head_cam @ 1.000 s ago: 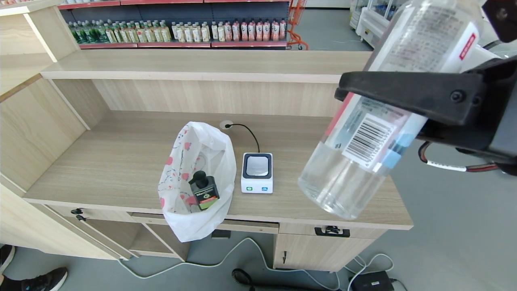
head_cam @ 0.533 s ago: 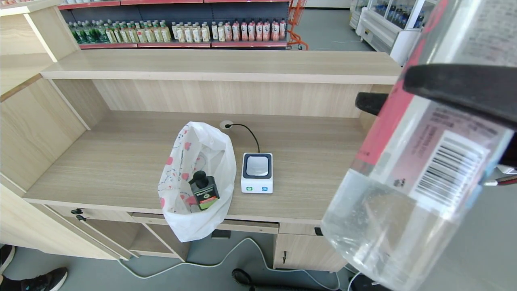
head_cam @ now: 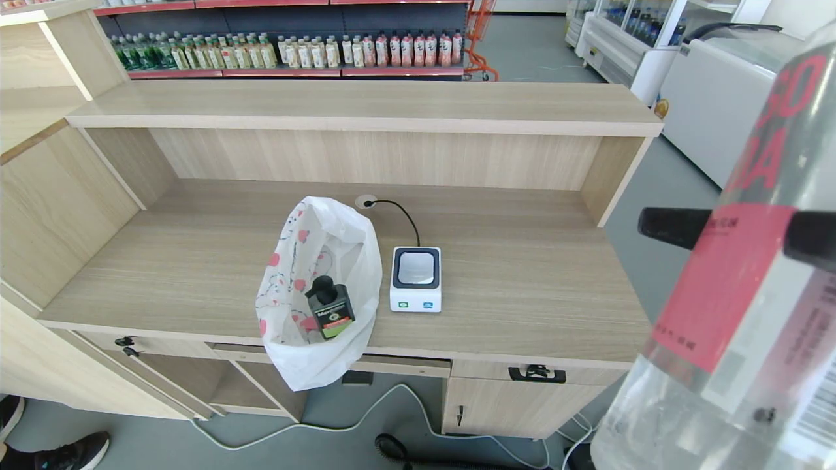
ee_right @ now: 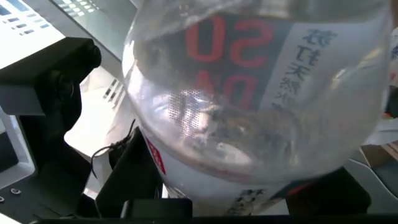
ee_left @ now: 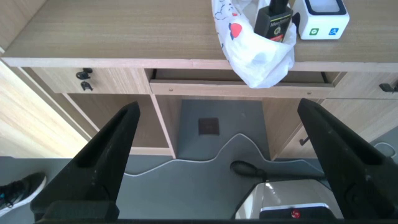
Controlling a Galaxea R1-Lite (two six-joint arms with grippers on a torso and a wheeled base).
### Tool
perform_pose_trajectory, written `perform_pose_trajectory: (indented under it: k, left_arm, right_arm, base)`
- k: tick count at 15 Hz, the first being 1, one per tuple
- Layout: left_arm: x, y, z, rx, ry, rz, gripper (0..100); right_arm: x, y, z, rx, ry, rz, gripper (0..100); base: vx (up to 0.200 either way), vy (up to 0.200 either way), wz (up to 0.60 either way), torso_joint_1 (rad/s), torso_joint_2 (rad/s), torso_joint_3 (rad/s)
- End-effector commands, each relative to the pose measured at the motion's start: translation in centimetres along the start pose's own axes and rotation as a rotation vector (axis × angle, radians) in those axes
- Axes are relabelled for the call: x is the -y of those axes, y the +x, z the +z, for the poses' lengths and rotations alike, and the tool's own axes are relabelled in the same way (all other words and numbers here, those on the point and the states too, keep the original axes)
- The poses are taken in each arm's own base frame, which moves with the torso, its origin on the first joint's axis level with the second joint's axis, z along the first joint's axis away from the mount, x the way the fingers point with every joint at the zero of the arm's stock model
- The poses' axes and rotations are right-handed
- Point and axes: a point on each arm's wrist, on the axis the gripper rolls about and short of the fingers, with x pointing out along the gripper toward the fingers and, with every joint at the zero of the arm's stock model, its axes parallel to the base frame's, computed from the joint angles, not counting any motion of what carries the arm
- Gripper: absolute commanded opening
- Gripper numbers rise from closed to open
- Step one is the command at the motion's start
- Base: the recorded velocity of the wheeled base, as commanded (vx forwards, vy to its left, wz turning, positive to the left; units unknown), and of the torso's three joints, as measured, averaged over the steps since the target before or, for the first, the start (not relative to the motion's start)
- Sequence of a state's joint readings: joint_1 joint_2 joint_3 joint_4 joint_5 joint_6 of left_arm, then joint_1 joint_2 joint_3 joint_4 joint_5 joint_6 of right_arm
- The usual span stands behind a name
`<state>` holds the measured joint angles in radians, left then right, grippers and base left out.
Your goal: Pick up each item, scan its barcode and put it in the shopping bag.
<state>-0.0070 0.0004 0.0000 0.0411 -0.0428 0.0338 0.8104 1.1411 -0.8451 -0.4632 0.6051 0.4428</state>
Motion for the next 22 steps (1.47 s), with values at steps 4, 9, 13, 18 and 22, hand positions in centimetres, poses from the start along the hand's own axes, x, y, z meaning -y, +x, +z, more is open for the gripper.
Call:
perform_pose_trajectory:
  k: [4, 9, 13, 18, 22]
  left_arm:
    - [0.0, 0.0, 0.0, 0.000, 0.000, 0.001, 100]
    - [0.0, 0.0, 0.0, 0.000, 0.000, 0.001, 100]
    - [0.0, 0.0, 0.0, 0.000, 0.000, -0.001, 100]
    - [0.0, 0.0, 0.0, 0.000, 0.000, -0.001, 100]
    - [0.0, 0.0, 0.0, 0.000, 0.000, 0.001, 100]
  right_arm:
    - [-0.8, -1.2, -0.1, -0.019, -0.030, 0.010, 0]
    - [-0.9, -1.7, 0.1, -0.010, -0.050, -0.009, 0]
    - [-1.1, -1.9, 0.2, -0.004, -0.054, -0.006, 0]
    - [-1.4, -2.3, 0.2, -0.005, -0.053, -0.010, 0]
    - [0.5, -2.7, -0.1, -0.015, -0.186, -0.137, 0]
  base:
    - [0.000, 0.000, 0.00, 0.000, 0.00, 0.000]
    - [0.000, 0.000, 0.00, 0.000, 0.00, 0.000]
    - [0.000, 0.000, 0.00, 0.000, 0.00, 0.000]
    - [0.000, 0.000, 0.00, 0.000, 0.00, 0.000]
    - [0.000, 0.000, 0.00, 0.000, 0.00, 0.000]
